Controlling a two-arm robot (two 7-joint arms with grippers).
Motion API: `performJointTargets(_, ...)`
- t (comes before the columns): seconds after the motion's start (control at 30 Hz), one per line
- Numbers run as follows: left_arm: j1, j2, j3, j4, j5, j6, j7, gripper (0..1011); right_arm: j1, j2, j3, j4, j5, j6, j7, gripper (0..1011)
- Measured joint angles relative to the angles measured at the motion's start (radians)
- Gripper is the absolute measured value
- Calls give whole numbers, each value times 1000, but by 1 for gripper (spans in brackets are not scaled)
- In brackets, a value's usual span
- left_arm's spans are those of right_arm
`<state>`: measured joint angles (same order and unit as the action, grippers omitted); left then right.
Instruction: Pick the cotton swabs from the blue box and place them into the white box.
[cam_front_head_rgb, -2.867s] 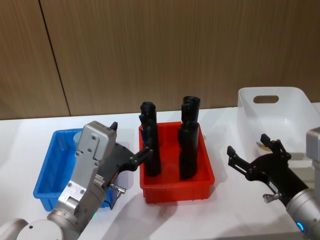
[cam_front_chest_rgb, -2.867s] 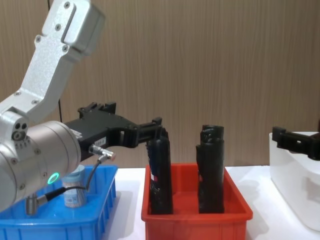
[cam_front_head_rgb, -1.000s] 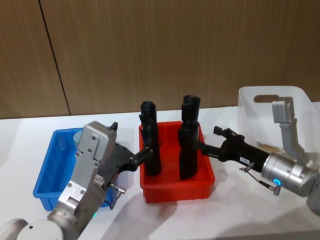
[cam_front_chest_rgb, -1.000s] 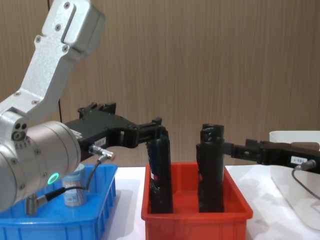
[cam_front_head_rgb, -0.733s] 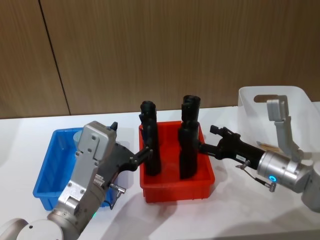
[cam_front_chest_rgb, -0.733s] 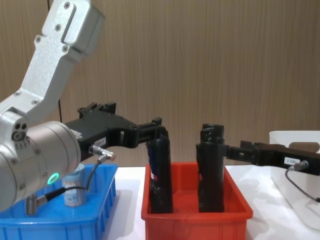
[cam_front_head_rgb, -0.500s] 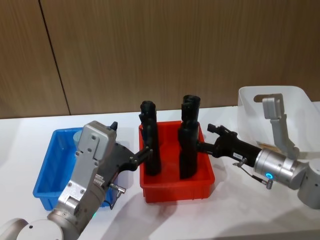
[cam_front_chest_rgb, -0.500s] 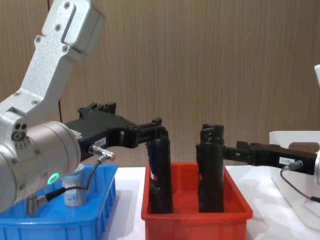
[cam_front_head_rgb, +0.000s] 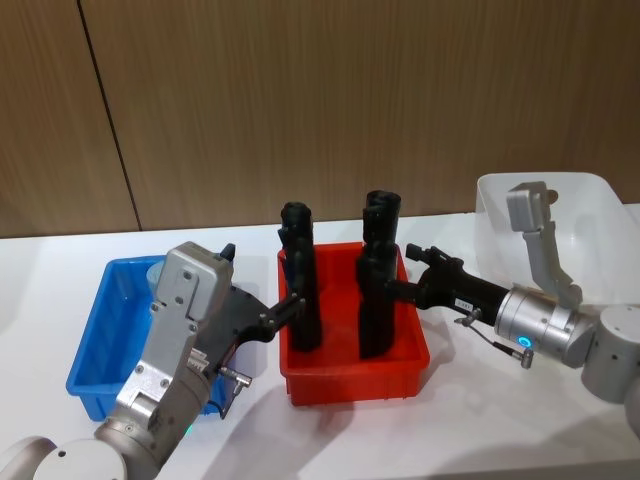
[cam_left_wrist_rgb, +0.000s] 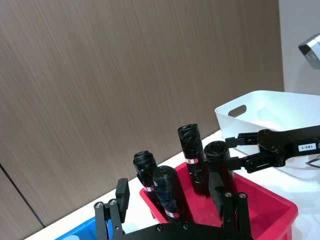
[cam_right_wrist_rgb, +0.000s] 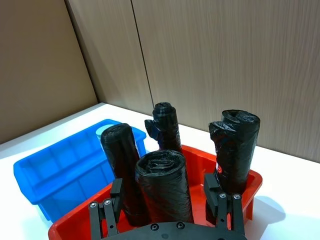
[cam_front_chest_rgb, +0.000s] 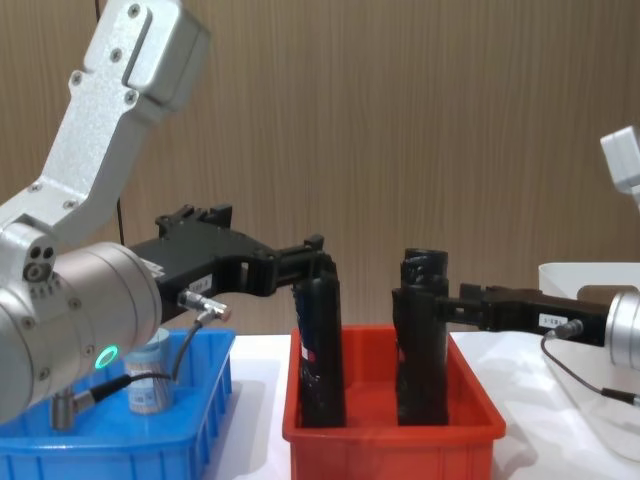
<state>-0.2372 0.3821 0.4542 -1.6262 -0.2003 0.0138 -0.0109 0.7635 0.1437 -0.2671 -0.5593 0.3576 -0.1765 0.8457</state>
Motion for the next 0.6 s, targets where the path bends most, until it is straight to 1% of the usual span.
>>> performJointTargets(0.1, 0, 0, 0, 0, 0, 0, 0, 1004, 27, -9, -6, 49, -5, -17, 3, 1002)
performJointTargets(0.13, 0, 0, 0, 0, 0, 0, 0, 1004, 27, -9, -6, 49, -5, -17, 3, 1002)
performJointTargets(0.23, 0, 0, 0, 0, 0, 0, 0, 1004, 45, -16, -10, 82, -9, -31, 5, 1002)
performJointTargets(0.47, 0, 0, 0, 0, 0, 0, 0, 1004, 95, -34, -17, 173, -16, -66, 13, 1002)
performJointTargets(0.5, 0, 0, 0, 0, 0, 0, 0, 1004, 95, -34, -17, 173, -16, -66, 13, 1002)
performJointTargets(0.6, 0, 0, 0, 0, 0, 0, 0, 1004, 112, -39, -18, 204, -17, -80, 17, 1002)
